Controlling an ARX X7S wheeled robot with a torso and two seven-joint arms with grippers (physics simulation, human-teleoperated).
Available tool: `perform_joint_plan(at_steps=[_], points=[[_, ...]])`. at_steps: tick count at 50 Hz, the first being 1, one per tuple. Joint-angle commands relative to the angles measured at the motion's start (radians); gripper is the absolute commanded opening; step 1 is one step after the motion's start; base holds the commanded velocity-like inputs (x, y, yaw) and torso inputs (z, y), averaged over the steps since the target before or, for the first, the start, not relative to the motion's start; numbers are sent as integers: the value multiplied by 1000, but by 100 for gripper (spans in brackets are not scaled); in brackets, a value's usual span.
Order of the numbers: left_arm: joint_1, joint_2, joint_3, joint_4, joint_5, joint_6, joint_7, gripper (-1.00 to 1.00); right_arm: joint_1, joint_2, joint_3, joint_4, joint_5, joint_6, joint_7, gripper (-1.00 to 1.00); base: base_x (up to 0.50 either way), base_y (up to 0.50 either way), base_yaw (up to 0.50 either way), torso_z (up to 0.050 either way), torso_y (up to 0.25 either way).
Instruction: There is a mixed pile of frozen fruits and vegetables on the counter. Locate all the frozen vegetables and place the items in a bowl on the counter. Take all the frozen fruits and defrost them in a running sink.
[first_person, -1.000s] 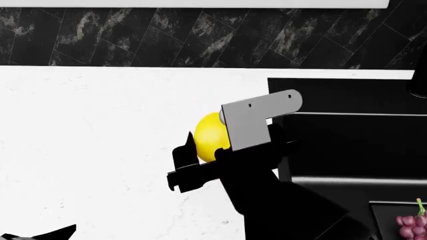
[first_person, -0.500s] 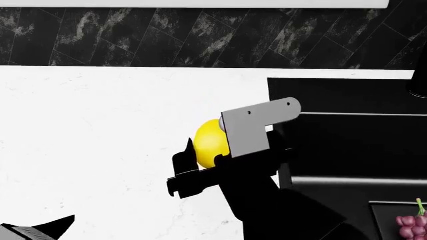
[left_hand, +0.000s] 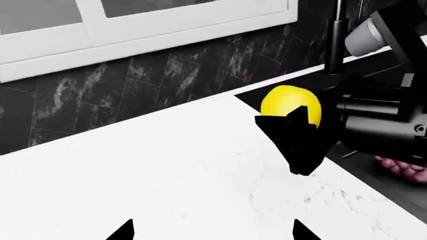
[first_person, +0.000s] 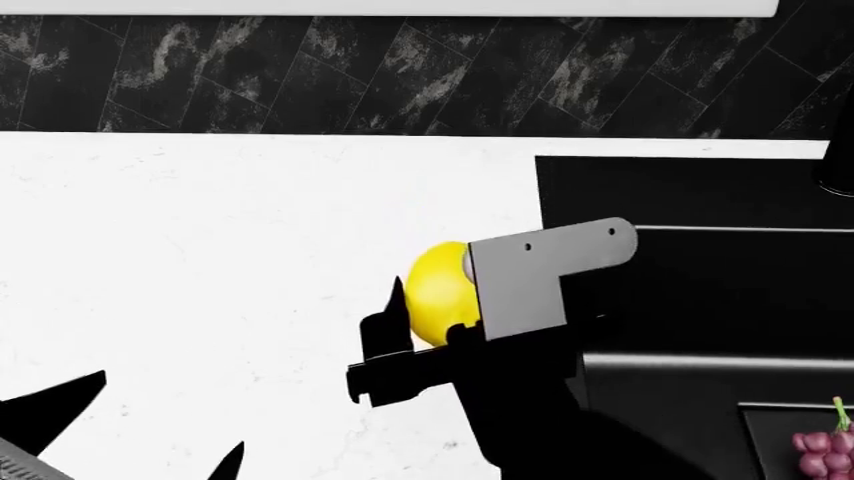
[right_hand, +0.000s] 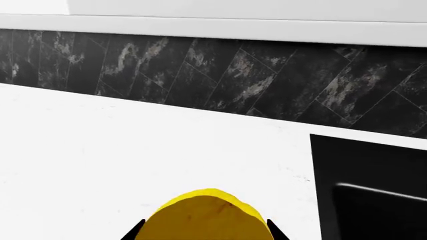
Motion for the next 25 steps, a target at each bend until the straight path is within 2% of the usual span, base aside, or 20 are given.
perform_joint_plan(at_steps=[1,2,3,5,7,8,9,12,15,16,20,22,25], points=[[-73,-94,-26,71,-310,12,-188,100,-35,6,5,-25,-21,-10,-2,-100,0,0,0,0,0],[-58,-67,-99,79,-367,-47,-201,100,-38,6,3,-23,-24,-13,-2,-100,0,0,0,0,0],[-79,-64,-118,78,-445,-51,-248,100,-41,6,4,-25,-21,-13,-1,-100,0,0,0,0,0],[-50,-16,-183,78,-530,-152,-286,100,-44,6,4,-25,-22,-15,-1,-100,0,0,0,0,0],[-3,28,-240,77,-539,-225,-276,100,-46,6,4,-25,-22,-17,-1,-100,0,0,0,0,0],[-6,47,-219,55,-516,-242,-277,100,-47,7,4,-26,-21,-17,0,-100,0,0,0,0,0],[50,60,-274,70,-471,-291,-226,100,-49,8,4,-29,-20,-16,2,-100,0,0,0,0,0],[86,144,-297,41,-288,-396,-101,100,-54,9,1,-33,-21,-17,2,-100,0,0,0,0,0],[135,152,-320,59,-141,-410,22,100,-58,11,2,-34,-20,-20,4,-100,0,0,0,0,0],[139,166,-297,54,-57,-407,66,100,-60,11,2,-33,-21,-21,3,-100,0,0,0,0,0],[230,125,-227,71,139,-306,180,100,-68,17,3,-42,-18,-22,7,-100,0,0,0,0,0],[292,73,-177,76,227,-223,218,100,-71,19,5,-45,-17,-22,9,-100,0,0,0,0,0],[322,64,-101,52,343,-169,257,100,-72,19,6,-46,-16,-24,11,-100,0,0,0,0,0]])
